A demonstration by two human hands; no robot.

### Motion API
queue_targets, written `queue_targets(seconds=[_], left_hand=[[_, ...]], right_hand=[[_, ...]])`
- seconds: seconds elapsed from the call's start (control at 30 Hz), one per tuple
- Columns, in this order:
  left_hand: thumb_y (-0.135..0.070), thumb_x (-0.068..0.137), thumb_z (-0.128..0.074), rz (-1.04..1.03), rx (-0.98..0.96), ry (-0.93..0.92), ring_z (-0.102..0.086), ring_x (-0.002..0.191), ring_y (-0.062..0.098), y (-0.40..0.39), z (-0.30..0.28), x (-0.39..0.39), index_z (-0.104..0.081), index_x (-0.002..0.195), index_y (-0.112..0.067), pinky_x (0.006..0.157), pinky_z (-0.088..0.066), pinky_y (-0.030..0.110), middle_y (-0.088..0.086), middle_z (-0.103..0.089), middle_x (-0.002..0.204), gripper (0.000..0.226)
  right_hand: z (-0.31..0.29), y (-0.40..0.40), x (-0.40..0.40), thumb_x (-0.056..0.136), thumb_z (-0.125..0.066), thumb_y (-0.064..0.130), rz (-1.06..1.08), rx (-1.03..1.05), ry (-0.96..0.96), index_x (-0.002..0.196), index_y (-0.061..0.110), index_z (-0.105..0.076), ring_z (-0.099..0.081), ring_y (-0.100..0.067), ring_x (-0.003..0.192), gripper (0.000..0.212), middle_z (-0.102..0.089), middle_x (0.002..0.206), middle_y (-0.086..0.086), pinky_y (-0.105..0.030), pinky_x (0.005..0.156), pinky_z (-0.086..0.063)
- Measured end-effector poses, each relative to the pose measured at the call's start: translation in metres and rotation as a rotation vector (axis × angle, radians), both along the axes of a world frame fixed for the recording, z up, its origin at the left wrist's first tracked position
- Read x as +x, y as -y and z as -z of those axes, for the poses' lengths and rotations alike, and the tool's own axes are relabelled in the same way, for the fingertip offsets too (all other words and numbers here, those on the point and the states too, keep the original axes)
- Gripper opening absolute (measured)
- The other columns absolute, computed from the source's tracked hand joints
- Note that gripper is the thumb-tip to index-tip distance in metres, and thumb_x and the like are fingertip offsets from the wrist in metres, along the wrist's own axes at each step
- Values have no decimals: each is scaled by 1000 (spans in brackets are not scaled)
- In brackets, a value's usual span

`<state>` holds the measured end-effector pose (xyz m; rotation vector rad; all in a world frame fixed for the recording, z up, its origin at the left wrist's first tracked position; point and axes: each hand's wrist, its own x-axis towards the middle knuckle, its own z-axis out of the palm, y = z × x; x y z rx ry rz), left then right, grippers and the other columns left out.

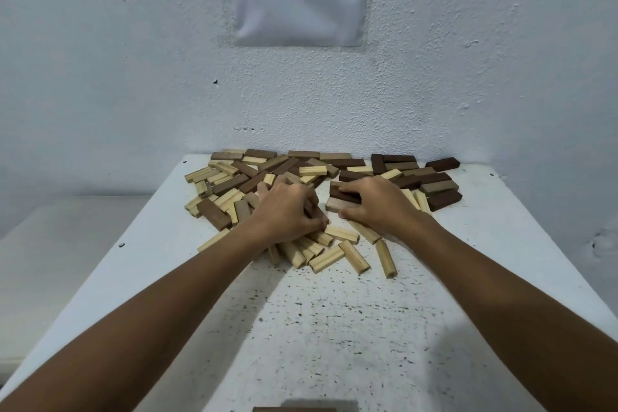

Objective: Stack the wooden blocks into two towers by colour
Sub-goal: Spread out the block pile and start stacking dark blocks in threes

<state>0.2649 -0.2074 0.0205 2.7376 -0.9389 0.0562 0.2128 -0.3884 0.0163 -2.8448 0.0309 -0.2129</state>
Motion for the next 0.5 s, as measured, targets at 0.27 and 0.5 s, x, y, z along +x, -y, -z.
queue_targets(seconds=[0.27,0.5], left_hand=[[-48,72,-78,176,-268,2,-43,108,12,-17,-18,-7,-67,104,-24,95,-42,47,-16,-61,95,42],[-49,71,-68,424,-225,-28,-59,113,14,-67,-20,-64,-72,111,-11,90,-43,20,5,-66,122,55]], right_hand=[[-9,-9,-23,77,-79,29,61,314,221,126,14,-64,-64,-17,109,54,-68,120,-3,-39,93,-53],[-11,-41,-98,78,-78,25,-31,355,112,129,12,-60,-59,-10,107,56,-66,123,-4,-31,92,-53]])
